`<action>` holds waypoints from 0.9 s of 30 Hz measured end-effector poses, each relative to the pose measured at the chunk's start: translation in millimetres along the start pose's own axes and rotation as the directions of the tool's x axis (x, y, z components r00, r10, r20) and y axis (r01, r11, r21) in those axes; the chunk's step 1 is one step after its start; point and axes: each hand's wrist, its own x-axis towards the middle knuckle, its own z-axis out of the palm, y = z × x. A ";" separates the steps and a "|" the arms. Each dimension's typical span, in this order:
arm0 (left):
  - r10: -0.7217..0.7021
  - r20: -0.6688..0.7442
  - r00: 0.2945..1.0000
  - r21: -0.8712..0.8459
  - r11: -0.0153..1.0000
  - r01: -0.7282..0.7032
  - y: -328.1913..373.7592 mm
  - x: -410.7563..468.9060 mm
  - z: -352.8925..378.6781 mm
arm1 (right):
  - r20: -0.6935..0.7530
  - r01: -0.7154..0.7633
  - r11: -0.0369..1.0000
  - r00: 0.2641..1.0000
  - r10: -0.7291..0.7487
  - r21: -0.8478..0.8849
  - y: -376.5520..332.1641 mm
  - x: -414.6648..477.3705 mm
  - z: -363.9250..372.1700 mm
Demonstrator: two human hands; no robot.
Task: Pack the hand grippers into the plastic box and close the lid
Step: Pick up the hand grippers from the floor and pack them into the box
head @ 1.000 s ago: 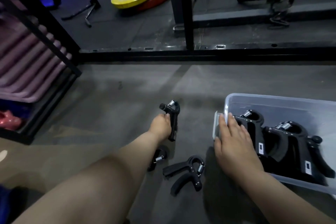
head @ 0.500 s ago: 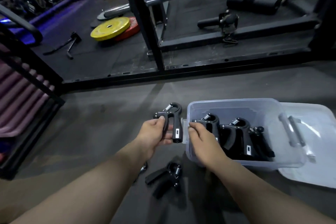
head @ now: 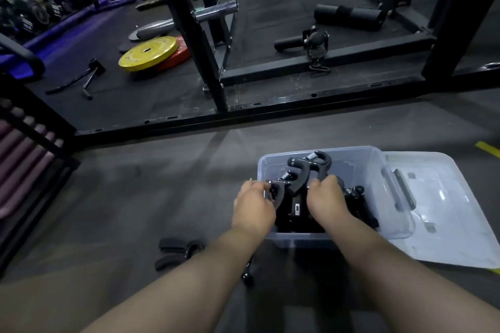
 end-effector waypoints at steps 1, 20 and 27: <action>0.027 0.001 1.000 0.122 0.992 -0.027 -6.9 -1.1 -0.6 | 0.022 -0.013 1.000 1.000 0.013 -0.020 3.0 4.1 -2.6; 0.181 0.128 0.975 0.280 0.937 -0.211 -41.6 -4.0 15.2 | 0.186 0.257 0.734 0.966 -0.179 -0.629 14.0 -12.1 30.9; 0.187 0.090 0.978 0.313 0.927 -0.206 -41.7 -2.1 25.6 | 0.199 0.313 0.695 0.950 -0.242 -0.648 23.4 -18.0 31.9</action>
